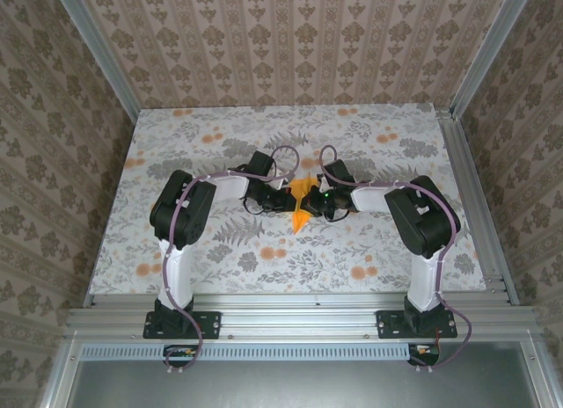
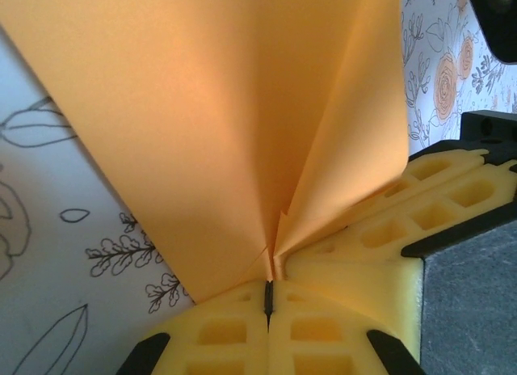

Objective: Fold a paper plane with a square sheet of paper (pick it up from the middle)
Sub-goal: Fourth fold the wing at the center of the table.

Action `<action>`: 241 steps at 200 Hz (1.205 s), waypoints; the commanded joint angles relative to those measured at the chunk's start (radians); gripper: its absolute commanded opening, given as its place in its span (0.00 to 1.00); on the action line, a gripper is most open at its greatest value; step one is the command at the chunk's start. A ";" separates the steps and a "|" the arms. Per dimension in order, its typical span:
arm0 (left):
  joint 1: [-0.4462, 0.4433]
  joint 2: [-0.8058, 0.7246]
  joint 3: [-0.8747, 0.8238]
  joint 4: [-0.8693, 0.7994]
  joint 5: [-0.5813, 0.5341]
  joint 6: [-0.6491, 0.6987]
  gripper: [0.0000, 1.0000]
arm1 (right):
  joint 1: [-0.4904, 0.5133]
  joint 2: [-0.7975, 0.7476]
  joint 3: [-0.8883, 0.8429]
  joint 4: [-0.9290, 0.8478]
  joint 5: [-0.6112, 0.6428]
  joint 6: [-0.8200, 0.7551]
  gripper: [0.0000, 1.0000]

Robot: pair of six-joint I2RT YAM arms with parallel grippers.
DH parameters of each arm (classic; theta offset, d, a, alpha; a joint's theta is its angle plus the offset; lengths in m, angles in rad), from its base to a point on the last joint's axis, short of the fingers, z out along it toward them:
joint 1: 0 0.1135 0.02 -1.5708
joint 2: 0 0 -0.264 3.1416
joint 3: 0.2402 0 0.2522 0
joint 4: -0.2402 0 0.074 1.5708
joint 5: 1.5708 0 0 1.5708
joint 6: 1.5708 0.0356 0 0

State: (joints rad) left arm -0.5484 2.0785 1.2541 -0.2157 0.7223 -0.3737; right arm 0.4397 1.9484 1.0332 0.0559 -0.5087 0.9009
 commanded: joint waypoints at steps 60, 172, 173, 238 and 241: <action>0.013 -0.074 -0.023 -0.075 -0.055 -0.013 0.05 | 0.005 0.025 0.018 -0.023 0.006 0.000 0.05; 0.006 -0.041 -0.026 -0.067 -0.054 -0.012 0.03 | 0.005 0.015 0.016 -0.013 -0.004 0.006 0.05; 0.006 -0.039 -0.026 -0.067 -0.054 -0.012 0.03 | 0.006 0.014 0.016 -0.013 -0.004 0.006 0.05; -0.002 0.008 -0.012 -0.085 -0.067 0.011 0.03 | 0.005 -0.013 0.028 -0.007 -0.017 0.012 0.05; -0.004 0.010 -0.011 -0.087 -0.069 0.011 0.02 | 0.005 -0.013 0.029 -0.007 -0.017 0.012 0.05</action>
State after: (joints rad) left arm -0.5369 2.0357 1.2301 -0.2733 0.6609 -0.3813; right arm 0.4397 1.9518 1.0344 0.0563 -0.5098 0.9009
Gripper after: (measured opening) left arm 0.049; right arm 0.068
